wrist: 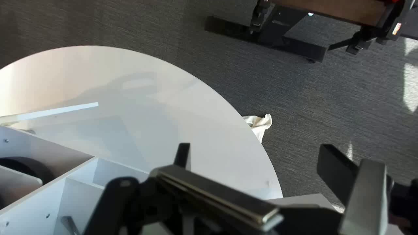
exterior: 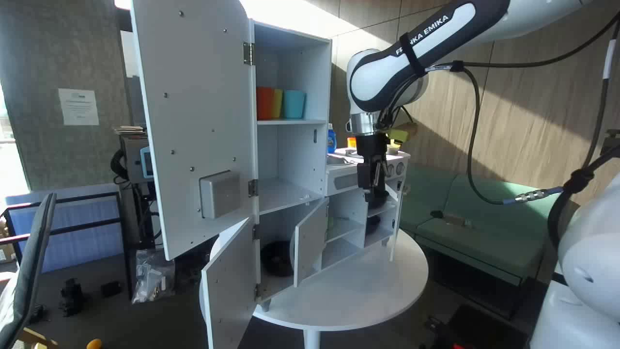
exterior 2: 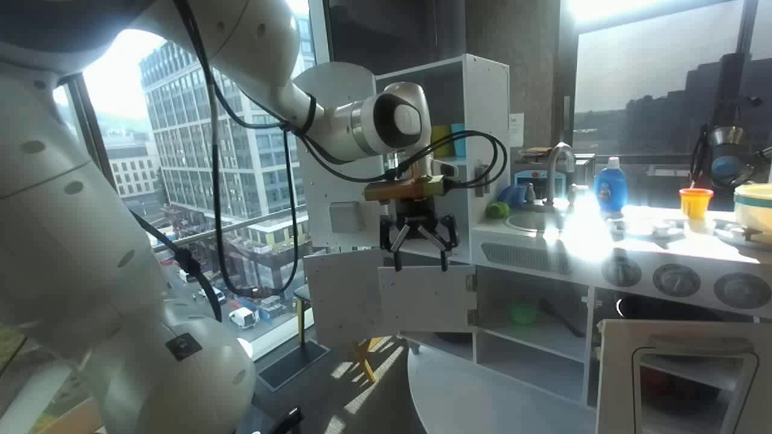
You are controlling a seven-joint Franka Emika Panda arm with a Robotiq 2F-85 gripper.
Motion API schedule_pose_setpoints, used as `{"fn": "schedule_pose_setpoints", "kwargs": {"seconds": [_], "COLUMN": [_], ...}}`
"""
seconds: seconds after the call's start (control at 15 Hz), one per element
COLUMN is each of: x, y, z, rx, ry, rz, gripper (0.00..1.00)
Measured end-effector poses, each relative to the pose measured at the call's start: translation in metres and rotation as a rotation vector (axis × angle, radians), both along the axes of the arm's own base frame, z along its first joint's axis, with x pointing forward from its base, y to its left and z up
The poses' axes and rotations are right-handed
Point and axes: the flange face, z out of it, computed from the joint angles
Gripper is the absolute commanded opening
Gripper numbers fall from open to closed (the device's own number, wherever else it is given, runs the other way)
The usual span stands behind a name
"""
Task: Close all the cabinet doors
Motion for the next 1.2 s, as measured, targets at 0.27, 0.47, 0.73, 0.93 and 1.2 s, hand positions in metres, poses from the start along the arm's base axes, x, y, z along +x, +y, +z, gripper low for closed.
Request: {"fn": "schedule_pose_setpoints", "kwargs": {"seconds": [0.27,0.47,0.73,0.93,1.2], "x": [0.002,0.002,0.010,0.025,0.037], "y": [0.000,0.000,-0.029,-0.091,-0.181], "z": [0.006,0.005,-0.009,-0.017,-0.019], "rx": [-0.001,-0.001,0.010,0.042,0.078], "ry": [-0.013,-0.011,0.009,0.007,-0.025], "rz": [0.000,0.000,-0.127,-0.290,-0.511], "gripper": [1.00,1.00,1.00,1.00,1.00]}}
